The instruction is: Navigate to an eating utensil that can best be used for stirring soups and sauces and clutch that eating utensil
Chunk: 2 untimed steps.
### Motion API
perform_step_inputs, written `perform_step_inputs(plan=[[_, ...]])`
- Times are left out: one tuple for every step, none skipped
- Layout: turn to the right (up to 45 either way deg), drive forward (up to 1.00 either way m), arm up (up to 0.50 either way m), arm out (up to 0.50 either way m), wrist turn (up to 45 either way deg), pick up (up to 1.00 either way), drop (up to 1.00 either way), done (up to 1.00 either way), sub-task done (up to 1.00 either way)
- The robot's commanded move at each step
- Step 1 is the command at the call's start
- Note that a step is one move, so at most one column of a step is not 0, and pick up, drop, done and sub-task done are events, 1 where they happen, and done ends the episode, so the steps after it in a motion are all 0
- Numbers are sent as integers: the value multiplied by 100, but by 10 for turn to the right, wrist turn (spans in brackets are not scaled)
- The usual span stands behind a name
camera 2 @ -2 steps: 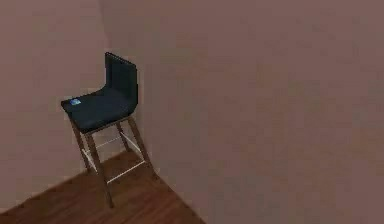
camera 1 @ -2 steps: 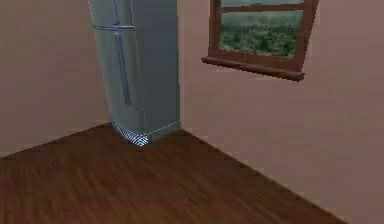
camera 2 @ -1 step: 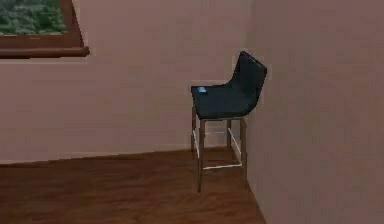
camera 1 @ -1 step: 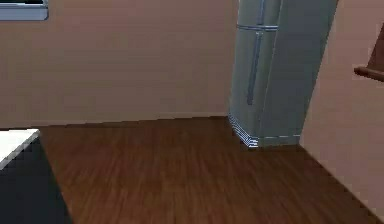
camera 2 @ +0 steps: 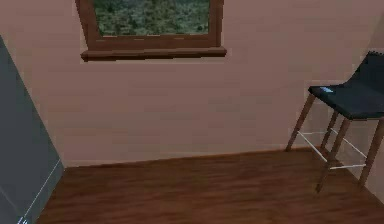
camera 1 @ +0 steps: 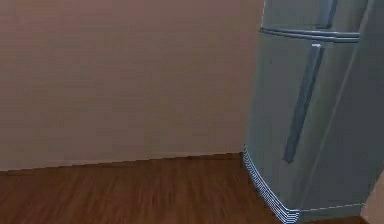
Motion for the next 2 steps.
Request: perform_step_inputs(plan=[[0, 35, 0, 0, 0, 0, 0, 0, 0], [-450, 0, 0, 0, 0, 0, 0, 0, 0]])
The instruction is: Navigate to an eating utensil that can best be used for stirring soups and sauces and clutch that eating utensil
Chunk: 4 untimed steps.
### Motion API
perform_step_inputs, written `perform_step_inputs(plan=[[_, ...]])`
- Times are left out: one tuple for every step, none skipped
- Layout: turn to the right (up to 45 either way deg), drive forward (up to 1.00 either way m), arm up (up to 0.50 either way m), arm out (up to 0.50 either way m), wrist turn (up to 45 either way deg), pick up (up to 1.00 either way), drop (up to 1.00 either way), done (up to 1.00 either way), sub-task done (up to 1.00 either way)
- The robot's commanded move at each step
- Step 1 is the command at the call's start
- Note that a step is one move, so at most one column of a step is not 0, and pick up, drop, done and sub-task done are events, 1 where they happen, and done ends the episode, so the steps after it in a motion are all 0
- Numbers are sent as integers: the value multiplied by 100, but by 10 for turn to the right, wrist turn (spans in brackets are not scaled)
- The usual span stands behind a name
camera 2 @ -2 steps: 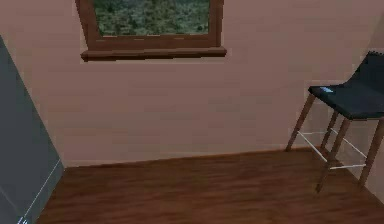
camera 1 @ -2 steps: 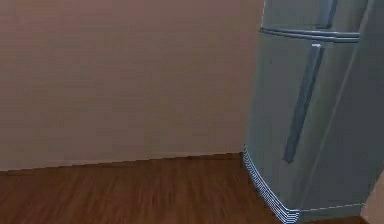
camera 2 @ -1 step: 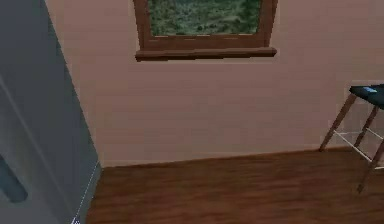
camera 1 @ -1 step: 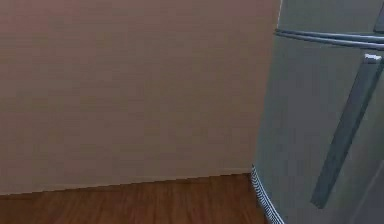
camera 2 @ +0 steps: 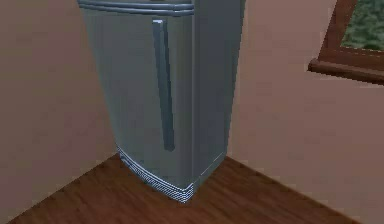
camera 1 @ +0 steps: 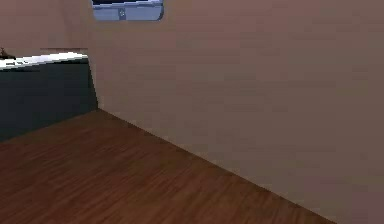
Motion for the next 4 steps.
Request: perform_step_inputs(plan=[[-150, 0, 0, 0, 0, 0, 0, 0, 0], [0, 75, 0, 0, 0, 0, 0, 0, 0], [-390, 0, 0, 0, 0, 0, 0, 0, 0], [0, 100, 0, 0, 0, 0, 0, 0, 0]])
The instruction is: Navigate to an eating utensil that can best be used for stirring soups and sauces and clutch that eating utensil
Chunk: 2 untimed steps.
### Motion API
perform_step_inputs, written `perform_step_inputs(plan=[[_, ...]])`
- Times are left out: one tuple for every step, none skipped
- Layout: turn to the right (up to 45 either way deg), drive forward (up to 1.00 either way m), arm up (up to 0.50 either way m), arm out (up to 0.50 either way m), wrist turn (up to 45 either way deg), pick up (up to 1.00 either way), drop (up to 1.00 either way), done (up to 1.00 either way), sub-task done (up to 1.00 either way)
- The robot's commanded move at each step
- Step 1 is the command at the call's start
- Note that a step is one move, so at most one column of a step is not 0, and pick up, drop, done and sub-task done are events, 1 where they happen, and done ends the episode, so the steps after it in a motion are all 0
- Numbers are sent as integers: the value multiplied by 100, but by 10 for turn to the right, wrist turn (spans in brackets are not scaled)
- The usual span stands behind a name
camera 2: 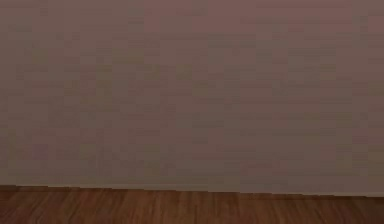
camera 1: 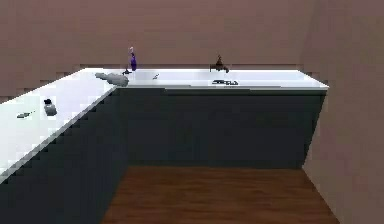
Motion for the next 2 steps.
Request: perform_step_inputs(plan=[[0, 100, 0, 0, 0, 0, 0, 0, 0], [-450, 0, 0, 0, 0, 0, 0, 0, 0]])
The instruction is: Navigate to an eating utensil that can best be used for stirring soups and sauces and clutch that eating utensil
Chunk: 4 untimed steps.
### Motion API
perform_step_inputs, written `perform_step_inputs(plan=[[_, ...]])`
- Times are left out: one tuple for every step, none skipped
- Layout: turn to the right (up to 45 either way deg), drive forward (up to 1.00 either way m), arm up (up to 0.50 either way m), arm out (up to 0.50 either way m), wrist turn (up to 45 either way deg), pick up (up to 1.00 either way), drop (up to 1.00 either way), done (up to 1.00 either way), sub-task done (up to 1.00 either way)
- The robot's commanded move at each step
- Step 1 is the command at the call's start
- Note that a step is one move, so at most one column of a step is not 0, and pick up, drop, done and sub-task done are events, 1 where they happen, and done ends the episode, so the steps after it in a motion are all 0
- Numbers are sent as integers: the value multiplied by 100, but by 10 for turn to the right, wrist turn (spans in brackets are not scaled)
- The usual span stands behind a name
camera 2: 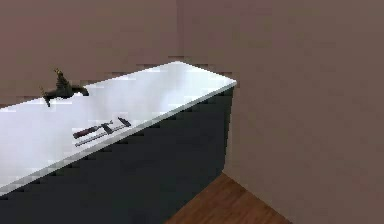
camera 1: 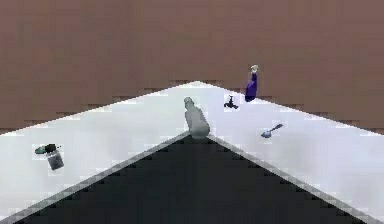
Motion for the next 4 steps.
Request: perform_step_inputs(plan=[[-30, 0, 0, 0, 0, 0, 0, 0, 0], [0, 5, 0, 0, 0, 0, 0, 0, 0], [-450, 0, 0, 0, 0, 0, 0, 0, 0], [-150, 0, 0, 0, 0, 0, 0, 0, 0]])
